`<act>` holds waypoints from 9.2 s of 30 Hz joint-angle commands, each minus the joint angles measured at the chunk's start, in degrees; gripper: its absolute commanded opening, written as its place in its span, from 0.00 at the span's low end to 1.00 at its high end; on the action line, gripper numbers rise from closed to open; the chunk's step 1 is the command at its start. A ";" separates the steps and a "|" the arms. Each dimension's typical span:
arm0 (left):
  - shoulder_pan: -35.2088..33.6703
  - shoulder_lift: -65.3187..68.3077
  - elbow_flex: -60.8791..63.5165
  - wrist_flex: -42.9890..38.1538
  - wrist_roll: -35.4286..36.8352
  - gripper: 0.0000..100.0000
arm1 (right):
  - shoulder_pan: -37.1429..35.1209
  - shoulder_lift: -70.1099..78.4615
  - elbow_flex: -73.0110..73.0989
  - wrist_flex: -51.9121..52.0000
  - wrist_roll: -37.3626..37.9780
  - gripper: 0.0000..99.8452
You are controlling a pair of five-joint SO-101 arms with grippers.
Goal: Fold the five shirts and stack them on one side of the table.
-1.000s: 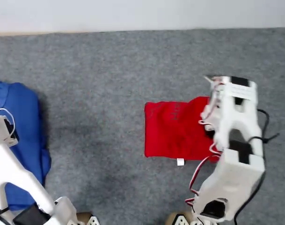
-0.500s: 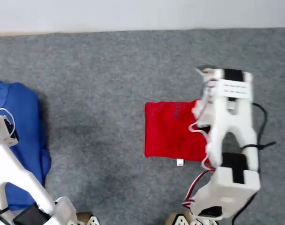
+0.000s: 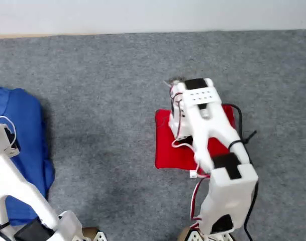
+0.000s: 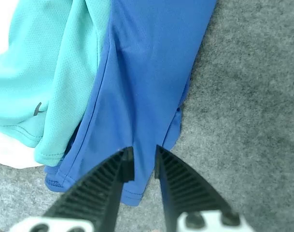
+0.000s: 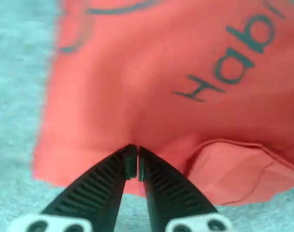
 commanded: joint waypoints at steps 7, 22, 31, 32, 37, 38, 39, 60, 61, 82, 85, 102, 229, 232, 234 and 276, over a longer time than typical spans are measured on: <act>0.18 -1.67 -0.48 0.62 -0.26 0.09 | 17.89 -1.10 -1.58 6.64 6.86 0.01; 9.93 -2.11 -0.66 0.62 0.00 0.09 | 17.36 -8.48 -3.43 -1.71 9.85 0.01; 9.85 -2.11 -0.75 0.62 -0.35 0.09 | 16.48 -7.52 -3.16 -17.36 10.20 0.01; 9.85 -2.11 -0.75 0.62 -0.35 0.09 | 16.92 -6.55 -3.34 -18.51 10.29 0.01; 9.85 -2.11 -0.75 0.70 -0.35 0.09 | 21.23 1.27 -3.43 -24.75 10.37 0.01; 9.85 -2.11 -0.75 0.70 -0.35 0.09 | 21.93 2.86 -3.52 -25.98 10.37 0.01; 9.85 -2.11 -0.75 0.70 -0.35 0.09 | 22.37 4.26 -3.69 -27.21 10.37 0.01; 9.85 -2.11 -0.75 0.70 -0.44 0.09 | 13.85 11.38 -21.45 -12.97 9.85 0.01; 9.85 -2.11 -0.75 0.79 -0.44 0.09 | 14.11 13.58 -21.54 -13.67 9.85 0.01; 9.85 -2.20 -0.75 0.97 -0.35 0.09 | 0.31 5.58 -31.47 12.35 3.96 0.01; 9.76 -2.20 -0.75 1.05 -0.35 0.09 | -0.31 4.70 -28.04 12.62 2.81 0.01; 9.85 -2.20 -0.57 0.70 -0.35 0.09 | -15.16 2.51 4.40 -12.88 0.53 0.01; 10.20 -1.93 -0.40 1.05 -0.18 0.09 | 31.16 6.46 -24.09 7.08 23.38 0.01; 10.20 -2.11 -0.40 1.05 -0.18 0.09 | 32.92 8.57 -24.18 3.03 30.07 0.01; 10.20 -2.11 -0.40 1.05 -0.18 0.09 | 34.33 10.24 -24.26 -0.40 32.88 0.01; 10.11 -2.20 1.71 0.88 -0.26 0.09 | 23.43 -23.25 -13.01 12.70 -25.23 0.23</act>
